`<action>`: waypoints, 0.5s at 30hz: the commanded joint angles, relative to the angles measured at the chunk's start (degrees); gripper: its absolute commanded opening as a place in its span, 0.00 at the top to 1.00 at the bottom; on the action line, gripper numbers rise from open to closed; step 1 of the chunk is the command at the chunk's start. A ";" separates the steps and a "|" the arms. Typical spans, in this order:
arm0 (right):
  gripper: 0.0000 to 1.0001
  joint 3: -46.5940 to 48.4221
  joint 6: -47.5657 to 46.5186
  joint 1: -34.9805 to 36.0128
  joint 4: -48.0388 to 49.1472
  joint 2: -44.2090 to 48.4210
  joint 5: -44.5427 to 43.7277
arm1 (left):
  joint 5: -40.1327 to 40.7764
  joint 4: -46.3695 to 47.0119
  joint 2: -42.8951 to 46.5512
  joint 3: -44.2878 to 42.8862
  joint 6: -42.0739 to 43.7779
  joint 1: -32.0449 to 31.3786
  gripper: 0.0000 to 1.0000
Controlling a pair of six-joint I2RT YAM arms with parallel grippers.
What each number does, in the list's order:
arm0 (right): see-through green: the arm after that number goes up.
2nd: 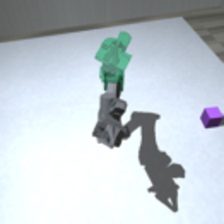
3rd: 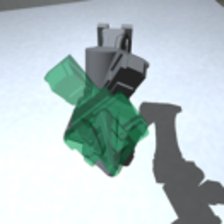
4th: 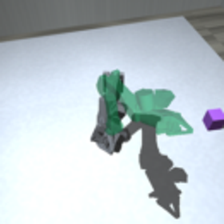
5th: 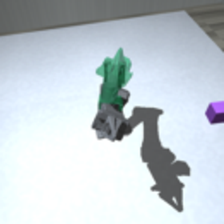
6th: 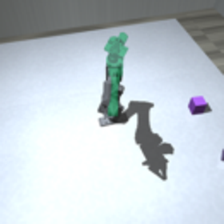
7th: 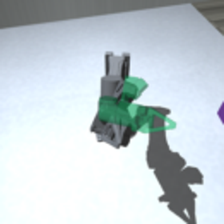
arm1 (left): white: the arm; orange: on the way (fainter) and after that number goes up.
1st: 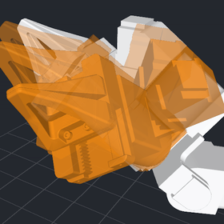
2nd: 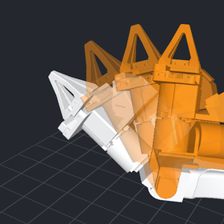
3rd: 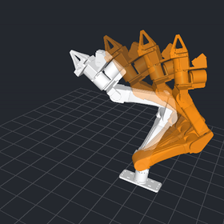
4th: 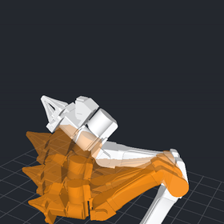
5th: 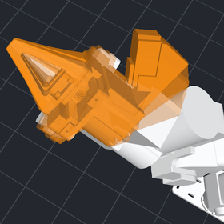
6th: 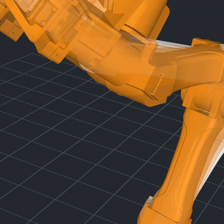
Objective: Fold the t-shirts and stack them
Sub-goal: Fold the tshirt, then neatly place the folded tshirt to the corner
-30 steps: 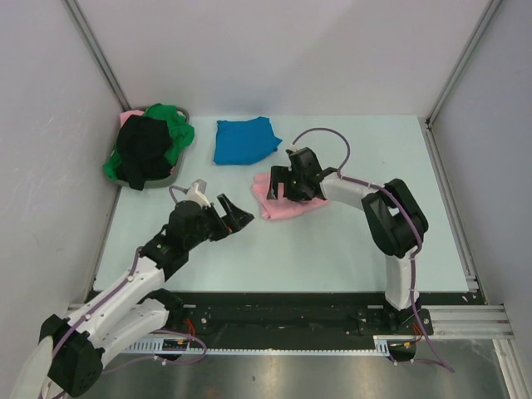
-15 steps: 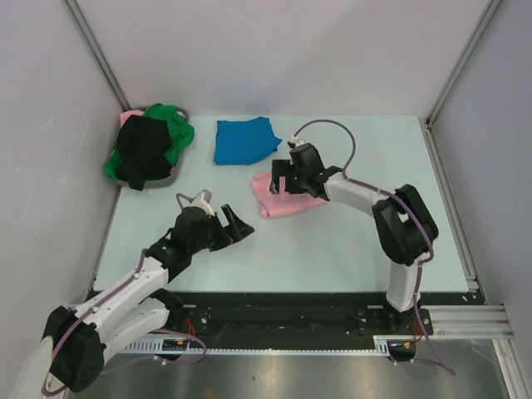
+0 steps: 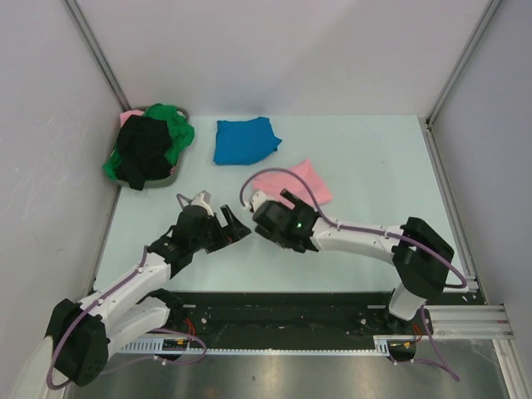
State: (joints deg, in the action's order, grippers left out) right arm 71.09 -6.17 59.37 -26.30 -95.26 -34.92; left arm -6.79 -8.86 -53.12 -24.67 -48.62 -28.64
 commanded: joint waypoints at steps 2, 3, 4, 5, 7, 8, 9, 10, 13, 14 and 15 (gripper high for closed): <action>0.00 -15.08 -16.46 2.58 12.63 4.29 -7.10 | 1.34 -2.21 0.39 -2.50 1.43 4.46 0.00; 0.00 -18.06 -18.50 3.55 15.47 5.34 -6.83 | 0.82 -2.04 0.65 -1.88 1.42 5.26 0.00; 0.00 -20.61 -20.26 3.73 18.28 6.31 -6.40 | 0.72 -1.86 0.74 -1.53 1.25 6.83 0.00; 0.00 -25.51 -24.54 3.73 23.96 7.80 -6.39 | 0.46 -1.16 0.83 -1.18 0.64 7.63 0.00; 0.00 -30.11 -30.01 3.82 31.63 8.95 -6.04 | -0.16 0.15 0.83 0.23 -0.07 9.12 0.00; 0.00 -34.83 -35.43 3.73 38.97 9.48 -5.52 | -0.24 1.64 0.65 0.75 -0.16 9.48 0.00; 0.00 -36.71 -38.36 3.64 42.70 9.31 -5.08 | -0.42 2.26 0.39 1.46 -0.25 9.74 0.00; 0.00 -38.55 -40.65 3.03 46.39 8.78 -4.55 | -0.68 3.05 -0.31 1.81 -0.42 10.10 0.00; 0.00 -40.06 -45.23 1.19 54.50 4.22 -3.67 | -1.73 5.34 -2.59 2.69 -0.51 10.80 0.00; 0.00 -40.06 -46.02 0.75 57.21 3.08 -2.97 | -1.74 5.96 -3.03 2.78 -0.68 10.98 0.00; 0.00 -40.06 -47.60 0.31 58.72 0.63 -2.27 | -1.91 6.31 -3.56 2.95 -0.69 11.15 0.00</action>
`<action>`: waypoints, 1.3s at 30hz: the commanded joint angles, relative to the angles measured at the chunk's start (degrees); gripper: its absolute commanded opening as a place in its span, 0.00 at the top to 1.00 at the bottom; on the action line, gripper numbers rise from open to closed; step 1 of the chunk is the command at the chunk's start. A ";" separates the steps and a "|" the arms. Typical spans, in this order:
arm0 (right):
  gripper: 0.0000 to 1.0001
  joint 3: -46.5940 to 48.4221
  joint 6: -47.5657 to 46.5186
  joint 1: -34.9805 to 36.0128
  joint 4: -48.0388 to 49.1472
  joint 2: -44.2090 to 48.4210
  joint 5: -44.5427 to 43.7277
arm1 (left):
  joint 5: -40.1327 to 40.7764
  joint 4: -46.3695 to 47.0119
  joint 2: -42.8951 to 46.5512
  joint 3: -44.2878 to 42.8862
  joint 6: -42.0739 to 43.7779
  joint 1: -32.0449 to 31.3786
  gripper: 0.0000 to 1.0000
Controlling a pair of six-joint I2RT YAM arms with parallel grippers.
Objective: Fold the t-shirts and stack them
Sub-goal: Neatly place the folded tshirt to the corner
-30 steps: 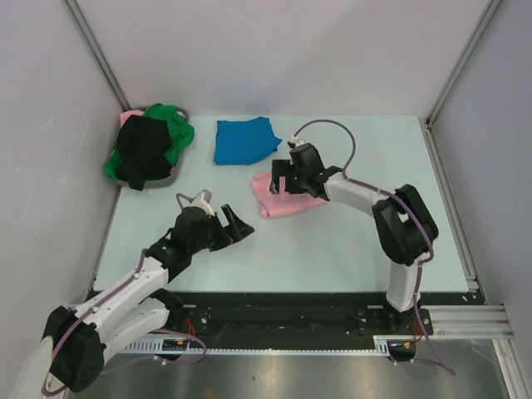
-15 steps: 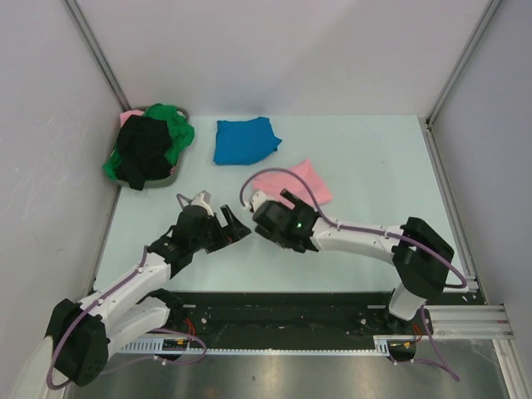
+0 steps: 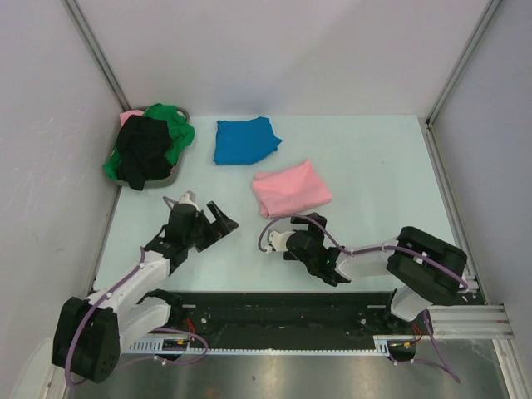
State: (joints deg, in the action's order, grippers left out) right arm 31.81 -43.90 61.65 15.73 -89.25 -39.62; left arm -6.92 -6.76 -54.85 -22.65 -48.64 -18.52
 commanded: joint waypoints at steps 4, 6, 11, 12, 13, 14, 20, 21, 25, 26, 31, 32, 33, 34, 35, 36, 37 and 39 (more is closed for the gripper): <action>0.00 0.88 -11.82 -4.51 21.54 -10.93 5.42 | -2.14 5.53 -3.77 0.51 -0.84 1.82 0.00; 0.00 1.76 -11.04 -6.45 20.84 -12.26 6.56 | -2.66 5.36 -5.79 -0.80 -0.49 2.09 0.00; 0.10 5.27 -9.10 -9.35 17.50 -15.16 11.40 | -3.36 6.49 -11.06 -3.36 -0.13 2.53 0.00; 0.14 5.71 -8.92 -10.31 17.15 -15.51 12.27 | -4.06 6.59 -12.90 -3.80 -0.40 2.61 0.00; 0.19 6.93 -8.49 -10.67 16.71 -16.21 12.80 | -4.42 8.24 -13.78 -4.06 -0.84 2.70 0.00; 0.31 7.56 -7.44 -11.02 15.49 -16.65 13.33 | -4.68 8.95 -14.58 -4.33 -1.10 2.70 0.00; 0.70 9.23 -5.94 -11.81 13.63 -18.85 15.71 | -7.05 12.64 -22.22 -6.79 -3.38 2.97 0.00; 0.79 9.41 -5.85 -11.81 13.54 -19.11 15.71 | -7.84 13.61 -23.19 -7.31 -3.65 3.05 0.00; 1.00 9.32 -5.32 -12.16 12.93 -18.85 16.06 | -11.53 18.18 -27.41 -7.93 -7.06 2.97 0.00; 1.00 9.41 -5.32 -12.34 12.58 -18.59 16.24 | -12.67 20.80 -29.16 -7.84 -7.95 2.97 0.00; 1.00 9.41 -5.32 -12.34 11.00 -15.79 16.68 | -17.77 34.86 -36.10 -5.04 -18.12 2.36 0.00; 1.00 9.41 -5.32 -12.25 10.73 -15.34 16.85 | -18.65 40.28 -37.25 -4.60 -19.81 2.09 0.00; 1.00 9.41 -5.32 -12.34 10.47 -14.99 16.85 | -20.05 42.69 -39.78 -4.24 -21.39 1.74 0.00; 1.00 9.41 -5.32 -12.25 10.29 -14.46 16.94 | -20.50 44.28 -40.94 -4.33 -24.19 0.78 0.00; 1.00 9.41 -5.41 -12.25 10.12 -14.20 16.94 | -20.77 47.25 -41.82 -4.33 -25.44 0.25 0.00; 1.00 9.49 -5.41 -12.17 10.03 -13.85 16.85 | -21.12 48.24 -43.83 -4.68 -26.49 -0.28 0.00; 1.00 9.50 -5.41 -11.99 9.94 -13.58 16.85 | -21.12 48.68 -44.63 -4.94 -28.07 -1.42 0.00; 1.00 9.41 -5.67 -11.81 9.76 -12.97 16.50 | -21.64 50.53 -46.30 -6.08 -29.22 -2.48 0.00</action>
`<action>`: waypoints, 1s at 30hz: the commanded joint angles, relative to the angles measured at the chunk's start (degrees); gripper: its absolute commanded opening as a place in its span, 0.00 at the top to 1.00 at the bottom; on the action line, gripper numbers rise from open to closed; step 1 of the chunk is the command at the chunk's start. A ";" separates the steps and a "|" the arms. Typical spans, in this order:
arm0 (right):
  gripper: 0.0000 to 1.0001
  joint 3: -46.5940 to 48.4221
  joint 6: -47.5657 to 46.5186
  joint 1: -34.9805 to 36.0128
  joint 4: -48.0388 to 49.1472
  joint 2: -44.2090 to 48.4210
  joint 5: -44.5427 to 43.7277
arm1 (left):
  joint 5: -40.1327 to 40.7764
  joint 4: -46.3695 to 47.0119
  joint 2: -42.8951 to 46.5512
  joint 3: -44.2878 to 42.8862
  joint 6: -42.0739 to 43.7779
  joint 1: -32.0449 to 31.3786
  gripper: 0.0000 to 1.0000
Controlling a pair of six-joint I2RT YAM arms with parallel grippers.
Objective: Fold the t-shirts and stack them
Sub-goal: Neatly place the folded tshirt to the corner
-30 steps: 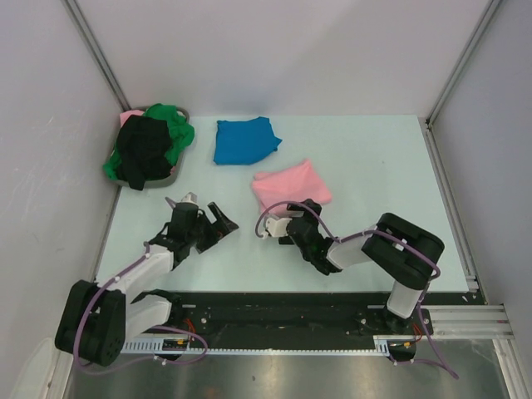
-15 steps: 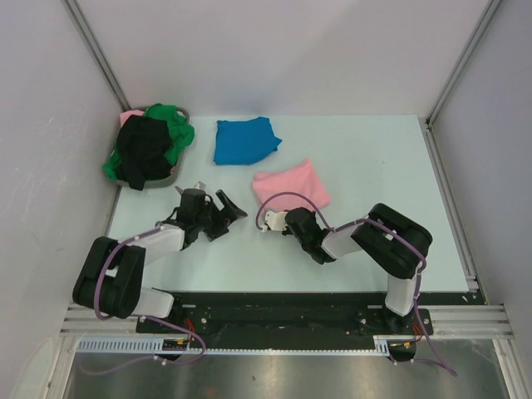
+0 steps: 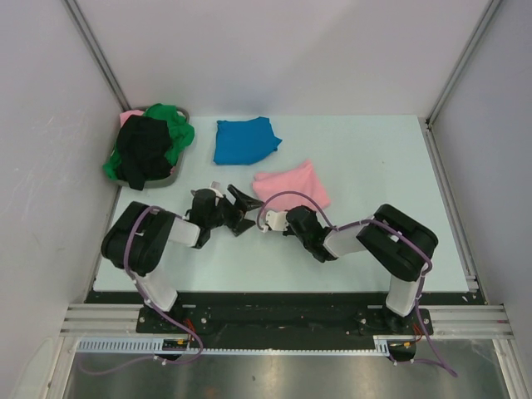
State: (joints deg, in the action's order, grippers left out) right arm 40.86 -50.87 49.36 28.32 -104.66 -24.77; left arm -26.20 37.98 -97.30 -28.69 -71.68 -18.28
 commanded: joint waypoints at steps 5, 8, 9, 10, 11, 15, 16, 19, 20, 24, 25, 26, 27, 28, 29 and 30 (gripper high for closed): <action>1.00 0.36 1.21 0.82 -3.18 4.11 1.48 | -3.16 6.50 -6.68 -0.93 -7.86 -5.01 0.00; 1.00 0.36 0.51 0.65 -2.92 4.73 1.13 | -3.95 6.76 -7.03 -0.58 -7.60 -5.53 0.00; 1.00 0.45 0.25 0.56 -2.74 4.99 0.96 | -4.04 7.02 -7.20 -0.15 -7.51 -5.71 0.00; 1.00 0.45 0.16 0.56 -2.48 5.25 0.96 | -4.04 7.98 -7.21 0.21 -7.68 -5.80 0.00; 1.00 0.53 0.25 0.56 -2.56 5.34 0.96 | -3.95 8.25 -7.55 0.56 -7.77 -5.89 0.00; 1.00 1.59 -0.19 0.82 -3.61 6.22 0.78 | -4.30 11.14 -9.92 0.91 -9.00 -6.41 0.00; 1.00 1.85 -0.37 1.00 -3.79 6.49 0.78 | -4.30 11.59 -10.54 0.74 -9.26 -6.59 0.00; 1.00 2.47 -0.37 1.52 -4.67 7.45 0.69 | -4.04 13.70 -13.18 0.12 -10.41 -7.20 0.00; 1.00 2.47 -0.37 1.79 -4.85 7.72 0.61 | -3.78 14.23 -13.79 -0.31 -10.67 -7.29 0.00; 1.00 2.64 -0.46 2.58 -5.90 8.95 0.34 | -3.69 14.50 -16.78 -2.33 -10.85 -7.91 0.00; 1.00 2.73 -0.54 2.67 -6.08 9.47 0.25 | -3.51 14.23 -17.05 -2.69 -10.85 -8.00 0.00; 1.00 2.82 -0.72 2.75 -6.17 9.74 0.08 | -3.60 14.23 -17.31 -3.12 -10.76 -8.17 0.00; 1.00 2.82 -0.81 2.93 -6.60 10.00 0.08 | -3.34 13.88 -17.40 -3.30 -10.67 -8.35 0.00; 1.00 2.91 -0.89 3.02 -6.87 10.26 -0.01 | -3.25 13.71 -17.84 -3.48 -10.50 -8.35 0.00; 1.00 3.17 -0.98 3.11 -7.13 10.79 -0.27 | -3.33 13.53 -17.93 -3.92 -10.41 -8.43 0.00; 1.00 3.08 -0.90 3.28 -7.74 11.14 -0.27 | -3.25 13.35 -18.19 -4.09 -10.32 -8.44 0.00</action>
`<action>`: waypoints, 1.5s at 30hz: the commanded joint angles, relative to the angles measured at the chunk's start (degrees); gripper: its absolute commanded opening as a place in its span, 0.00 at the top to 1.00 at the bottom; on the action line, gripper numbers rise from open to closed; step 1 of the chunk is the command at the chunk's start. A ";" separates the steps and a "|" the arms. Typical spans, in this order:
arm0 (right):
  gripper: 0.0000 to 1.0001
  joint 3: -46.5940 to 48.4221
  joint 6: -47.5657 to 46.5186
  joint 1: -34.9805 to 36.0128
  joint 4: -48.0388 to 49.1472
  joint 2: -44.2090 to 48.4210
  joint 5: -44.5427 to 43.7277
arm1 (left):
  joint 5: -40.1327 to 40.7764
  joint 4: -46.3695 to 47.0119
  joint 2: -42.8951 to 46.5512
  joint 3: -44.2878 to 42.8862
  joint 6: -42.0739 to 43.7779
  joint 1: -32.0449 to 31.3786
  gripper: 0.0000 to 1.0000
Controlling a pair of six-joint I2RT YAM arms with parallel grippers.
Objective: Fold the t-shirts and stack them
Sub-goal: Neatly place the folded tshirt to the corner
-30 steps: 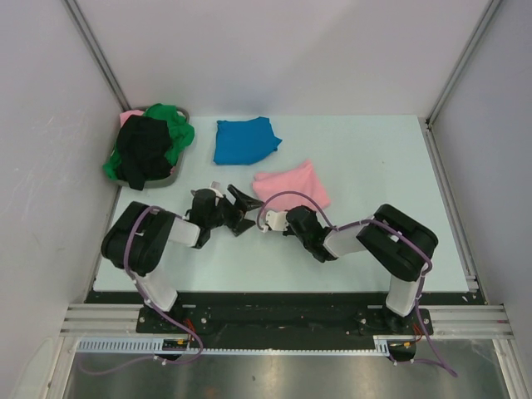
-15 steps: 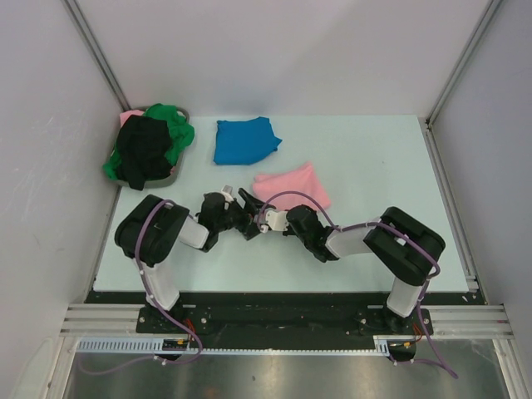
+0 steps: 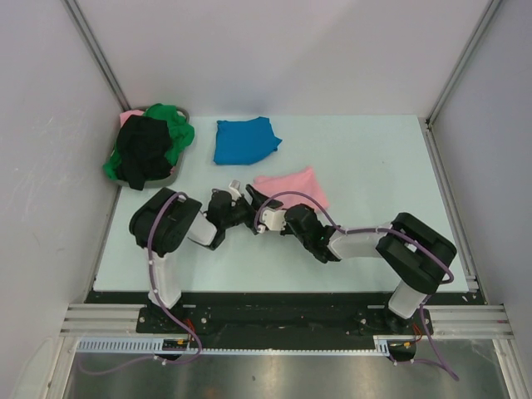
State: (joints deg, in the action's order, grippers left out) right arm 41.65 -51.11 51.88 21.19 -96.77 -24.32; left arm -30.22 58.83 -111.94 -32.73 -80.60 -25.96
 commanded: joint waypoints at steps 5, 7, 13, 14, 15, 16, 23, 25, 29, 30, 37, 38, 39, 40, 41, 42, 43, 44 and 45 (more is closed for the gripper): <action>1.00 2.39 -0.57 1.30 -2.91 5.88 -1.70 | 0.60 -8.38 -4.95 -1.28 -0.88 -0.76 0.00; 1.00 2.38 -0.30 1.65 -4.05 6.68 -1.87 | 0.34 -8.29 -5.48 -1.46 -0.97 -0.68 0.00; 1.00 2.30 1.62 2.61 -6.86 8.97 -3.02 | 0.60 -8.29 -6.62 -2.16 -0.70 -0.59 0.00; 1.00 2.30 1.80 3.05 -7.65 9.23 -2.93 | 0.51 -8.20 -6.62 -2.16 -0.61 -0.50 0.00; 1.00 2.30 2.07 3.23 -8.00 9.32 -2.93 | 0.25 -8.12 -6.89 -2.25 -0.61 -0.41 0.00; 1.00 2.30 2.33 3.23 -8.27 9.58 -3.02 | 0.07 -8.03 -6.89 -2.34 -0.44 -0.41 0.00; 1.00 2.12 4.26 4.55 -10.90 10.55 -3.98 | -1.25 -9.34 -7.06 -2.69 2.01 1.34 0.56; 1.00 2.12 4.62 4.99 -11.17 10.90 -4.16 | -1.60 -10.31 -6.98 -2.95 2.81 1.96 0.72; 1.00 2.12 5.06 5.78 -13.10 11.52 -4.51 | -1.69 -13.81 -5.57 -3.39 5.53 3.89 1.00; 1.00 2.12 5.32 5.87 -13.71 11.43 -4.69 | -1.60 -14.35 -4.96 -3.39 6.06 4.16 1.00; 0.01 2.12 12.34 7.19 -17.67 13.45 -5.65 | -0.02 -26.90 3.30 -8.48 15.09 5.30 1.00; 0.00 2.12 12.79 7.10 -18.20 13.89 -6.18 | 1.03 -31.71 4.09 -11.01 16.51 5.30 1.00; 0.00 2.12 13.66 7.18 -17.59 14.50 -9.92 | 1.47 -33.50 5.49 -12.26 17.92 5.30 1.00; 0.00 2.30 14.80 7.10 -16.28 14.68 -13.35 | 1.82 -35.08 5.85 -15.14 20.80 5.30 1.00; 0.00 2.47 17.77 6.66 -14.18 14.86 -16.35 | 2.26 -39.10 6.03 -16.74 22.14 5.56 1.00; 0.00 2.91 19.37 6.31 -13.55 15.03 -18.81 | 2.44 -40.71 6.12 -18.32 23.19 5.74 1.00; 0.00 3.35 21.12 5.87 -13.11 15.29 -23.62 | 2.53 -42.20 5.86 -21.55 25.29 5.91 1.00; 0.00 4.92 26.01 4.74 -13.71 15.30 -25.93 | 2.44 -44.74 5.51 -23.33 26.27 6.44 1.00; 0.00 6.06 28.67 4.03 -15.20 15.38 -28.92 | 2.36 -45.98 4.37 -25.26 27.24 6.62 1.00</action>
State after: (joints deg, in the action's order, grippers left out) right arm 42.74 -34.83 58.30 4.86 -83.31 -38.54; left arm -29.78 22.70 -109.23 -50.09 -61.91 -20.49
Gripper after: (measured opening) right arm 0.993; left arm 0.071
